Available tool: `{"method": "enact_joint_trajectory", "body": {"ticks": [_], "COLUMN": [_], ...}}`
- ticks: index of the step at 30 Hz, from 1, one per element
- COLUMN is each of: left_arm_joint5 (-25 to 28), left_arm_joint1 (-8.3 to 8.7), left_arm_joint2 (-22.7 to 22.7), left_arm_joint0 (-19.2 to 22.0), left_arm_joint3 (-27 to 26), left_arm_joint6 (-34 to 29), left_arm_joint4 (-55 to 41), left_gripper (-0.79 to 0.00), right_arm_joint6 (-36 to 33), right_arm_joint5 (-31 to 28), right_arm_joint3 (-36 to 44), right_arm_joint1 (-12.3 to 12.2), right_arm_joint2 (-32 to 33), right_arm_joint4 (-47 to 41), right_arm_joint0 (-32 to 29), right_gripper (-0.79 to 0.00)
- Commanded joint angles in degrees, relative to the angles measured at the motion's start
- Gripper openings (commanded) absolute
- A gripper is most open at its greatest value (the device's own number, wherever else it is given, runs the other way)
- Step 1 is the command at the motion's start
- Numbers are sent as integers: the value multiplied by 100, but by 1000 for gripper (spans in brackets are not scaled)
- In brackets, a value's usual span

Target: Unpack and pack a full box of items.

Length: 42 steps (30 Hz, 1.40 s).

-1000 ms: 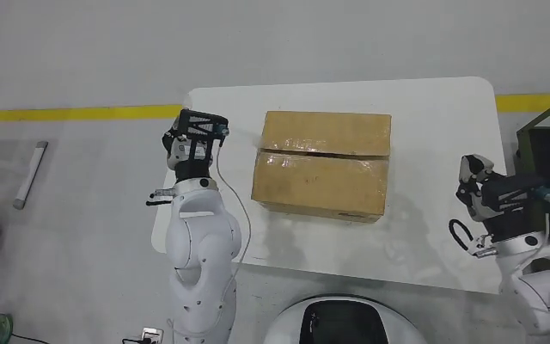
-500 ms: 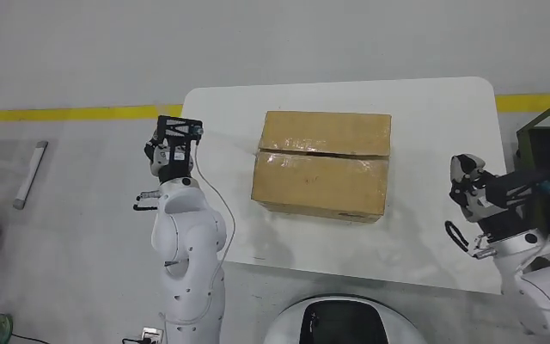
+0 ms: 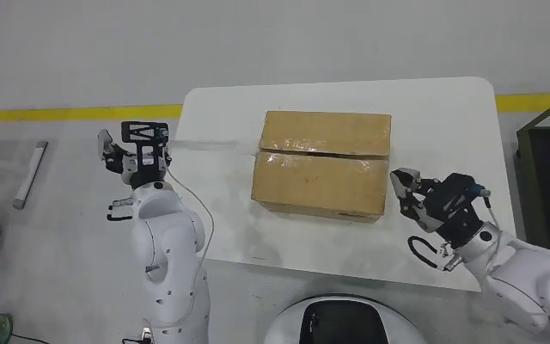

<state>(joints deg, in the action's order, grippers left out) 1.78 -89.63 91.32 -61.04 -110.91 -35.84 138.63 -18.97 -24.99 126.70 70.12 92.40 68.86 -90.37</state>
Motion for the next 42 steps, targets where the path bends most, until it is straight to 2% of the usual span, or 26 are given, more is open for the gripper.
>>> {"method": "enact_joint_trajectory", "body": {"ticks": [1,9,16,19,24,27,29,35,42], "left_arm_joint5": [10,95,127,255,670,861,1168,1397,1743], "left_arm_joint1": [10,44,65,65,13,-45,-60,-154,-220], "left_arm_joint2": [92,254,174,-1,-853,-1623,-2142,-3299,-3831], "left_arm_joint0": [-20,-46,23,23,-86,-154,-138,-8,220], "left_arm_joint3": [-45,-111,-155,-303,-845,-1068,-1063,-521,250], "left_arm_joint6": [-18,19,54,105,150,141,251,344,340], "left_arm_joint4": [-20,-116,34,38,-332,-716,-653,-788,-670], "left_gripper": [0,0,0,0,0,0,0,0,0], "right_arm_joint6": [-66,-87,-96,1,139,187,204,285,441], "right_arm_joint5": [55,211,276,436,663,733,762,733,697], "right_arm_joint3": [-103,-265,-262,-162,-22,-62,-110,-283,-297], "right_arm_joint1": [-4,-17,-35,-38,-54,-66,-73,-92,-100], "right_arm_joint2": [-120,-285,-244,-95,436,791,990,1342,1469], "right_arm_joint4": [202,367,321,185,-75,-252,-349,-491,-465], "right_arm_joint0": [51,140,155,119,-42,-162,-243,-405,-617], "right_gripper": [-785,-785,-785,-785,-785,-785,-785,-785,-785]}}
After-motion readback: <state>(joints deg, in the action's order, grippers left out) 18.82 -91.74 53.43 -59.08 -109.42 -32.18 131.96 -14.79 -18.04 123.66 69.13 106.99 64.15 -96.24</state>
